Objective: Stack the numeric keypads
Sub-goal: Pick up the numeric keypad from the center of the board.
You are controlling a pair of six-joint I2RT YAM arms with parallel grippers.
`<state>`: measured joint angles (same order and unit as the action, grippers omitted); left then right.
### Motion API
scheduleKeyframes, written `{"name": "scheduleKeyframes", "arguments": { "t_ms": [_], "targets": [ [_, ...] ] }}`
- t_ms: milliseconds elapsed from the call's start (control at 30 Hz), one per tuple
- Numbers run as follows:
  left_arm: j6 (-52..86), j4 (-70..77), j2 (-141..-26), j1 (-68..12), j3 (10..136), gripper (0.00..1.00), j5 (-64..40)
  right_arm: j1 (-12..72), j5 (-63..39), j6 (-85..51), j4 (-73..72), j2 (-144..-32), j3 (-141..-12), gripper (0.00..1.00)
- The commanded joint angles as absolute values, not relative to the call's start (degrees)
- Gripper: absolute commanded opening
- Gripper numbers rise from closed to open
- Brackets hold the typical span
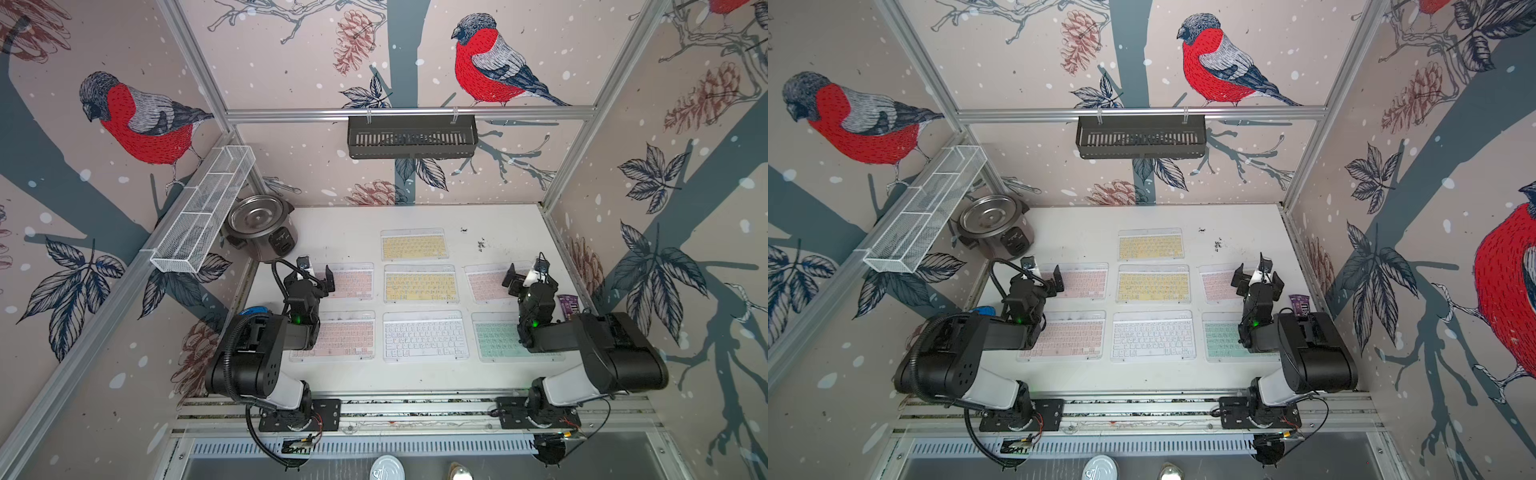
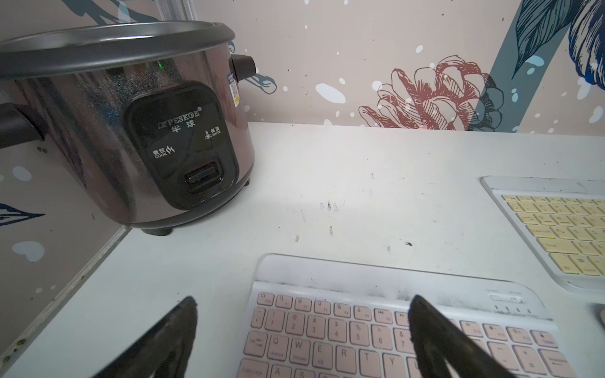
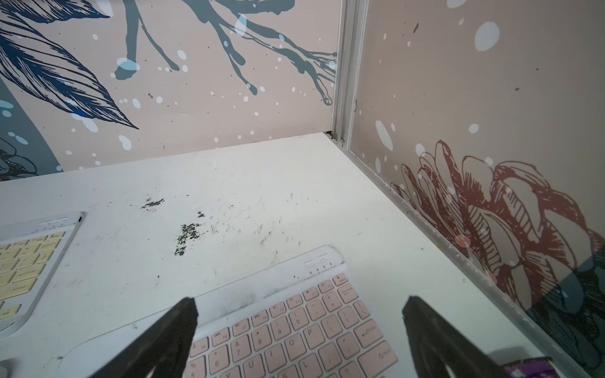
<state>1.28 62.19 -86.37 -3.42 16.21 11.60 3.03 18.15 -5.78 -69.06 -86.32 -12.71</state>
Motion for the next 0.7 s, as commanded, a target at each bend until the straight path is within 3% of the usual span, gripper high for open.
{"name": "scheduleKeyframes", "arguments": {
  "t_ms": [0,667],
  "targets": [
    [1.10,63.75,-86.14,-3.32,16.43,0.99,10.95,3.08,18.11,-5.54,-70.22,-86.22,-12.88,1.00],
    [1.64,63.02,-86.21,-2.01,16.78,0.99,8.35,2.99,17.97,-5.62,-70.05,-86.37,-13.05,1.00]
  ]
}}
